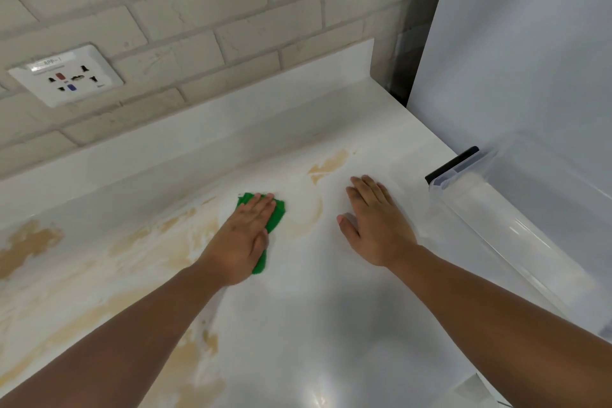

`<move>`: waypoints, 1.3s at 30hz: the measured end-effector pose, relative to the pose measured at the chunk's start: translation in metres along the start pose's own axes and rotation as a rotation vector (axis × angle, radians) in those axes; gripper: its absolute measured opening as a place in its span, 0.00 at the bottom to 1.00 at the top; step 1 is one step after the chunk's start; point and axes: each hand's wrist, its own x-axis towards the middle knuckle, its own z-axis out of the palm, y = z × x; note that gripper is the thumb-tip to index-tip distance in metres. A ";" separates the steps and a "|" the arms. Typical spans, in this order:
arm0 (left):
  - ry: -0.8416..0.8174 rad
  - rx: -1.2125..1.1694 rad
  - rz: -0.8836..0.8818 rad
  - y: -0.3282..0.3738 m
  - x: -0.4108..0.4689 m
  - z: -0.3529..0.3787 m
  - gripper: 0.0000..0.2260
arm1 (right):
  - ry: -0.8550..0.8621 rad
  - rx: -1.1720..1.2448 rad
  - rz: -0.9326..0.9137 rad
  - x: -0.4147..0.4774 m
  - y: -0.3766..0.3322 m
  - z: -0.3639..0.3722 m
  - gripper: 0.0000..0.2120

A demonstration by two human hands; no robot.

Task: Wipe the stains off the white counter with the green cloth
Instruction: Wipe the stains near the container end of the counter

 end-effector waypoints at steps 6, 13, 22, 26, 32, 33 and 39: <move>0.089 0.045 -0.334 -0.009 0.050 0.006 0.28 | 0.007 0.011 0.001 0.001 -0.001 -0.001 0.35; 0.054 0.022 -0.209 0.024 0.076 0.017 0.27 | 0.017 0.027 0.005 0.002 -0.001 -0.002 0.35; 0.011 -0.011 -0.009 0.005 0.025 0.008 0.26 | 0.231 0.230 -0.030 -0.006 0.003 -0.001 0.25; 0.076 0.016 -0.249 0.011 0.056 0.013 0.28 | 0.273 0.279 -0.033 -0.021 0.004 -0.002 0.23; 0.043 0.016 -0.220 0.042 0.086 0.019 0.25 | 0.270 0.242 -0.041 -0.080 -0.005 -0.009 0.22; 0.028 0.017 -0.186 0.045 0.087 0.021 0.26 | 0.262 0.241 -0.035 -0.093 -0.008 -0.009 0.23; -0.040 0.027 -0.034 0.074 0.080 0.030 0.29 | 0.219 0.159 0.000 -0.151 0.000 -0.010 0.24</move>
